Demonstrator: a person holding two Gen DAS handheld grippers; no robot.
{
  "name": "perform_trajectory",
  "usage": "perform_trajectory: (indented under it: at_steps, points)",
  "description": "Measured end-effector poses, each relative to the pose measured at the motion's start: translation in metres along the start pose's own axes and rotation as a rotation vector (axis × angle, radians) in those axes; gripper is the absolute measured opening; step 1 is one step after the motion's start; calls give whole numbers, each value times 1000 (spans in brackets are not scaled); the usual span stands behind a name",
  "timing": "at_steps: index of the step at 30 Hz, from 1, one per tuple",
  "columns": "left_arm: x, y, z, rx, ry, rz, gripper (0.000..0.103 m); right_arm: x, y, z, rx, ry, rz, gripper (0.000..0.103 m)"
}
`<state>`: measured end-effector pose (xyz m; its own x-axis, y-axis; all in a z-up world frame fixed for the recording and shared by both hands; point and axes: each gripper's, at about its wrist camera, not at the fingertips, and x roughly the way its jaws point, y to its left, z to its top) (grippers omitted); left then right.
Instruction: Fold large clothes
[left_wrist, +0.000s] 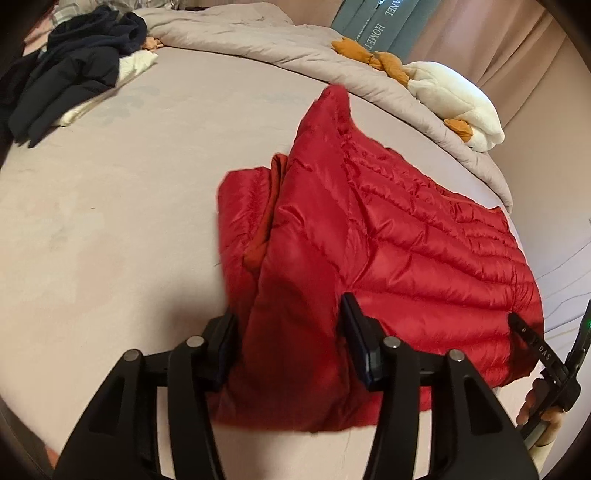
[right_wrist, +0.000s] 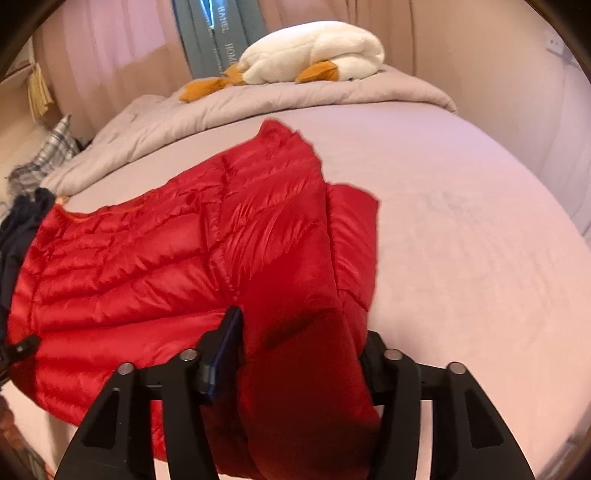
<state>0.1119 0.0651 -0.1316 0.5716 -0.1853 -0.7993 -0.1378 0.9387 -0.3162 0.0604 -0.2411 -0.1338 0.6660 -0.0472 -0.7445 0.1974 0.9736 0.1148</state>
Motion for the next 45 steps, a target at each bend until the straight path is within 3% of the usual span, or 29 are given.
perform_trajectory:
  at_steps: [2, 4, 7, 11, 13, 14, 15, 18, 25, 38, 45]
  points:
    - [-10, 2, -2, -29, -15, 7, 54, -7, -2, -3, -7, -4, -27, 59]
    - [-27, 0, -4, -23, -49, -2, 69, -18, -2, -4, -17, -18, -56, 59]
    - [-53, -12, -2, 14, -103, -17, 83, -41, -1, -5, -25, -84, -113, 64]
    - [-90, -27, 1, 63, -170, -34, 90, -78, -3, 1, -7, -166, -53, 84]
    - [-113, -37, -1, 92, -216, -58, 102, -99, 0, 4, -14, -212, -20, 89]
    - [-120, -40, -3, 106, -236, -69, 103, -105, 2, 7, -18, -229, -12, 95]
    - [-129, -45, -5, 123, -260, -78, 103, -116, 5, 9, -28, -255, -5, 101]
    - [-146, -57, -14, 160, -294, -48, 103, -145, 18, 11, -68, -323, 23, 102]
    - [-152, -76, -35, 239, -278, -66, 103, -174, 49, 5, -149, -404, 83, 102]
    - [-160, -93, -59, 314, -284, -58, 103, -169, 61, -8, -181, -376, 102, 102]
    - [-163, -100, -63, 331, -283, -95, 103, -170, 67, -12, -197, -376, 110, 102]
